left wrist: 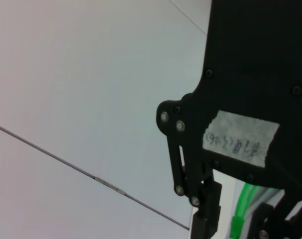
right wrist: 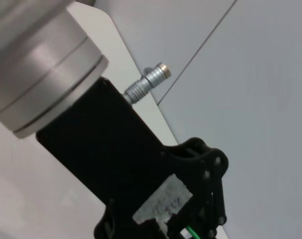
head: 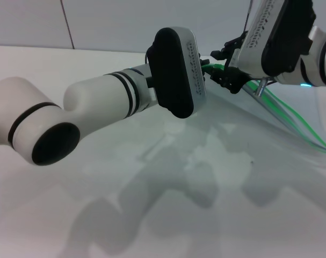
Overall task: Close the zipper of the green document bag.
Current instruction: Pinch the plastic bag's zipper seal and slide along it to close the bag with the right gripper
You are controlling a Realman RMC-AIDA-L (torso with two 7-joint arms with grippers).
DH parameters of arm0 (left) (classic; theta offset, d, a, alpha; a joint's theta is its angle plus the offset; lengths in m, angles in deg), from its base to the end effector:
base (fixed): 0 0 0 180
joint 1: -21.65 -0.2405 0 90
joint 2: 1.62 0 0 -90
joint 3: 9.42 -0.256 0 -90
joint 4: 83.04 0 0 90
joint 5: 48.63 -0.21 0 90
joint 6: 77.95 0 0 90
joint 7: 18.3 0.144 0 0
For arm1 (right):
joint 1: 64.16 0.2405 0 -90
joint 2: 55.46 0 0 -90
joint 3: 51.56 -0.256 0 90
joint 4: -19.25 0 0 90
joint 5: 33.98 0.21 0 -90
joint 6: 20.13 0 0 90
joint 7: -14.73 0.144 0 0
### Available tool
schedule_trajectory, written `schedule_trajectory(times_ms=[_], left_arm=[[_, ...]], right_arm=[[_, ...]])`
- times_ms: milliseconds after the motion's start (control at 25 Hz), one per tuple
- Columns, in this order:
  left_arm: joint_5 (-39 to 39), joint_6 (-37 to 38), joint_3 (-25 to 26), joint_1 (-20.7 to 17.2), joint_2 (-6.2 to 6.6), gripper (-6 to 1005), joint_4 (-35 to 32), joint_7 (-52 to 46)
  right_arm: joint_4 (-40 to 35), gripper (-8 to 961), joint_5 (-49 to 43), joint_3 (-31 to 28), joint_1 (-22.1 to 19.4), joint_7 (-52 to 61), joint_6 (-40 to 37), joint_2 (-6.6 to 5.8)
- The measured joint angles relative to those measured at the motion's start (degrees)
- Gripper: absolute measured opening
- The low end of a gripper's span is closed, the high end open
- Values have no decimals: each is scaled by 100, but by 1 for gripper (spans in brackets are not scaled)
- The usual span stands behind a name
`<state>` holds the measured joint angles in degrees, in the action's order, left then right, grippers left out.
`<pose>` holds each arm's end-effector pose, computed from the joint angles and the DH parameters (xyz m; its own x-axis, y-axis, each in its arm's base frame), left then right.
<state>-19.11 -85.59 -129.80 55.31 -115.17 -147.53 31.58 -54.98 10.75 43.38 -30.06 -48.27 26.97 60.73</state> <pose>-0.1215 0.3977 -0.0802 0.9259 -0.3333 -0.1779 -0.3505 -0.5820 -0.7338 0.1197 0.4055 -0.0290 0.9941 0.0543 0.0943 0.0996 -0.8026 -0.5881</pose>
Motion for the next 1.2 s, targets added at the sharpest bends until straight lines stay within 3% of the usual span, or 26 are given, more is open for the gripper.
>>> schedule_trajectory(times_ms=[1200], left_arm=[[1, 0, 6, -9, 0, 52, 17, 4]], right_arm=[[182, 191, -18, -4, 89, -2, 30, -9]])
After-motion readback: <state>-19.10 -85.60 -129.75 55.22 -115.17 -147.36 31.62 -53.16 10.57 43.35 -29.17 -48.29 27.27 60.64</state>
